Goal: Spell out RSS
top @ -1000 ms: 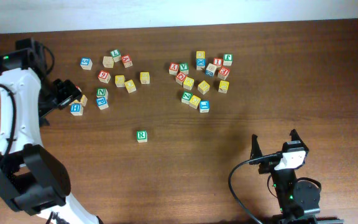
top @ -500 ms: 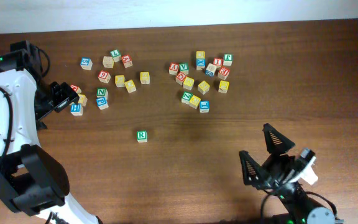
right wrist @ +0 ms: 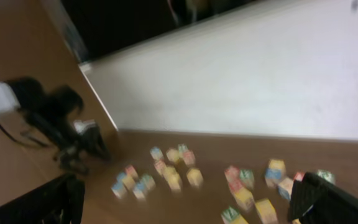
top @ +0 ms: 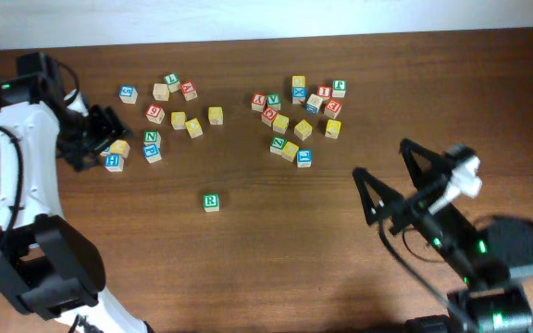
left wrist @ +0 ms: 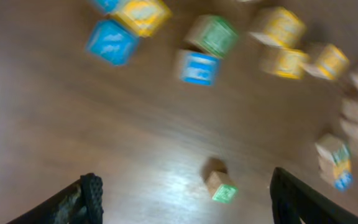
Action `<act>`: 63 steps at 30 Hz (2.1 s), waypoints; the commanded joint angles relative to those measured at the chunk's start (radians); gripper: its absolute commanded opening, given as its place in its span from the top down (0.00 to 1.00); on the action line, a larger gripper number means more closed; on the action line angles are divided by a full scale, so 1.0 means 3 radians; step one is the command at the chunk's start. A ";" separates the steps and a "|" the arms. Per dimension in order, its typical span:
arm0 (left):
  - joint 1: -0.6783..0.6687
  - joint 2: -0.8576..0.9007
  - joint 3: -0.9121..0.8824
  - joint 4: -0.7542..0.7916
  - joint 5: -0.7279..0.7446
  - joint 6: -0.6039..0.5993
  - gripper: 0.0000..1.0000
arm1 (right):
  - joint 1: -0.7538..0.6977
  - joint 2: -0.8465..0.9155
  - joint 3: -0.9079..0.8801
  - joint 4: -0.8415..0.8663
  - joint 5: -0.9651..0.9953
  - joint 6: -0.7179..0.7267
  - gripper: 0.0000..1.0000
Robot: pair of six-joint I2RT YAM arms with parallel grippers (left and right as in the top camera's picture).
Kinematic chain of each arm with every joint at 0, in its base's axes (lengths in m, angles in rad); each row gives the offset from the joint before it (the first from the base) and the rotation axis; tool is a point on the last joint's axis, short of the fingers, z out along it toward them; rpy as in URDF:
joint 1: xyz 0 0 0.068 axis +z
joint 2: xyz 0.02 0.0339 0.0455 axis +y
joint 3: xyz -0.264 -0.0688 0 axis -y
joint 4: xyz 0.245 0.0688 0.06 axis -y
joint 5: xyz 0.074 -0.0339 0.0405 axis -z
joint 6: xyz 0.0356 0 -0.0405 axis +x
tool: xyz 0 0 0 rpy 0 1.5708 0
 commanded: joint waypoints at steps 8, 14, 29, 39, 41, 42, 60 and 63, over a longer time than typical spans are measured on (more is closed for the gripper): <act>-0.1378 -0.0032 0.0023 0.0956 -0.0528 0.0577 0.01 | -0.0024 0.0669 0.0217 -0.0651 0.1174 -0.0296 0.02; -0.1743 0.0280 0.0024 0.1405 -0.0987 0.0492 0.01 | -0.0135 0.0701 0.0217 -0.0959 0.1593 -0.0304 0.02; -0.1673 0.0680 0.0027 0.2064 -0.1291 0.0492 0.07 | -0.0373 0.1692 0.0217 -0.1082 0.1595 -0.0305 0.02; -0.1673 0.0716 0.0028 0.2059 -0.1222 0.0488 0.11 | -0.0387 0.2504 0.0289 -0.0472 0.0721 -0.0240 0.02; -0.1675 0.0716 0.0028 0.1994 -0.1137 0.0490 0.07 | -0.0441 0.2448 0.0399 -0.0493 0.0692 -0.0106 0.02; -0.1675 0.0716 0.0028 0.1937 -0.1139 0.0490 0.07 | -0.0472 0.2392 0.0481 -0.0618 0.0832 -0.0011 0.02; -0.1645 0.0716 0.0028 0.1780 -0.1137 0.0488 0.01 | -0.0491 0.0055 0.0521 -0.2488 0.1422 -0.0169 0.02; -0.1645 0.0716 0.0028 0.1773 -0.1136 0.0448 0.01 | -0.0491 -0.0136 0.0521 -0.2622 0.1432 -0.0317 0.02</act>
